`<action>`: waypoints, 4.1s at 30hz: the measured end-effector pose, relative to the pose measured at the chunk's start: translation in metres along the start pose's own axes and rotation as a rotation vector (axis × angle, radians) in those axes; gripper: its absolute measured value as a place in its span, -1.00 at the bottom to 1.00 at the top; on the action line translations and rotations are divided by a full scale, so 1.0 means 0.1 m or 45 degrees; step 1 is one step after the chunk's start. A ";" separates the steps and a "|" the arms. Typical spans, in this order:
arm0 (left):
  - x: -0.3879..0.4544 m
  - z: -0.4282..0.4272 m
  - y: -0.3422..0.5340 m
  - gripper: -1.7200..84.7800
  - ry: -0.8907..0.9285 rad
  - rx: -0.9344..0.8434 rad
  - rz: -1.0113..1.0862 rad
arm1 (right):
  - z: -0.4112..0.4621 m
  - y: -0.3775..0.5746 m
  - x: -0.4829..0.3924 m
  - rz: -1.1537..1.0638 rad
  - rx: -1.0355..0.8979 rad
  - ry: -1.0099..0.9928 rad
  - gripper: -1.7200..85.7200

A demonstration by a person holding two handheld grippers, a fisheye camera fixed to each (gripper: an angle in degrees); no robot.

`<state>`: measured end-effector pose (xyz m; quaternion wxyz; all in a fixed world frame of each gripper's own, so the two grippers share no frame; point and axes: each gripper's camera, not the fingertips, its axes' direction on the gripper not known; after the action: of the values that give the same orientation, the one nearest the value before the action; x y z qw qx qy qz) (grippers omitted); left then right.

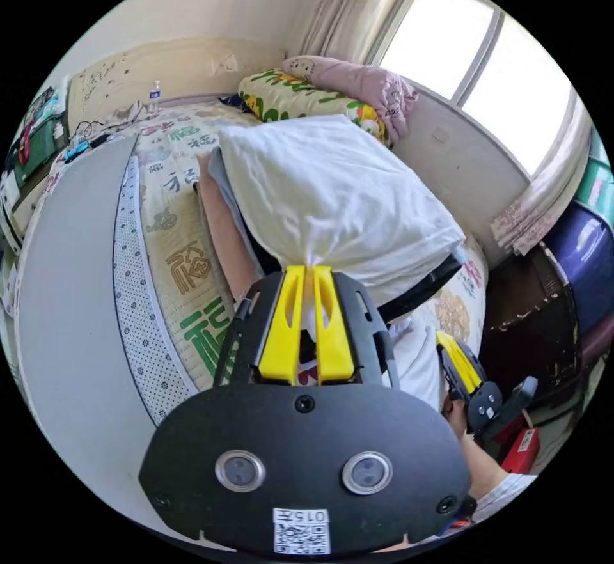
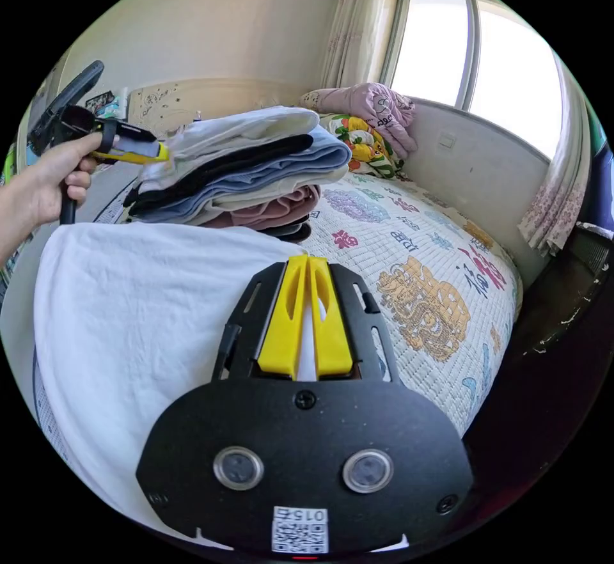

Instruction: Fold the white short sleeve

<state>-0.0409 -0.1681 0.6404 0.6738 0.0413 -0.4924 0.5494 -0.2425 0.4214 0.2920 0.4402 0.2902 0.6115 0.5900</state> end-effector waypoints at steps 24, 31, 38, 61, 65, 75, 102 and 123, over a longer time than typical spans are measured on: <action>-2.21 -4.76 4.49 -0.98 0.079 0.869 -0.201 | -2.06 -0.72 -0.11 -0.435 -0.206 -0.686 -0.77; -2.67 -4.86 4.75 -0.98 0.257 0.825 -0.234 | -1.66 -0.90 -0.49 -0.497 -0.512 -0.417 -0.90; -2.96 -5.04 5.06 -0.98 0.289 0.846 -0.309 | -1.90 -1.33 -0.18 -0.486 -0.561 -0.540 -0.97; -3.42 -5.44 5.69 -0.98 0.310 0.912 -0.351 | -1.52 -3.54 -3.68 -1.058 -0.292 -0.973 -0.65; -3.47 -5.51 5.79 -0.98 0.280 0.917 -0.357 | -1.23 -3.42 -3.78 -1.036 -0.242 -0.743 -0.79; -3.35 -5.53 5.96 -0.98 0.172 0.970 -0.439 | -1.84 -3.95 -1.95 -0.396 0.045 -0.967 -0.98; -1.23 -5.74 5.71 -0.93 -0.550 0.970 0.252 | -3.85 -4.62 -3.49 -0.915 0.234 -1.598 -0.86; -1.44 -3.82 3.98 -0.65 -0.157 0.050 0.111 | 0.19 -3.35 -2.42 -0.456 -0.456 -1.253 -0.76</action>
<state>-0.1034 0.1152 0.1495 0.6167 0.0667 -0.5234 0.5842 -0.0635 0.1728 0.0134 0.8100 0.3437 0.2636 0.3954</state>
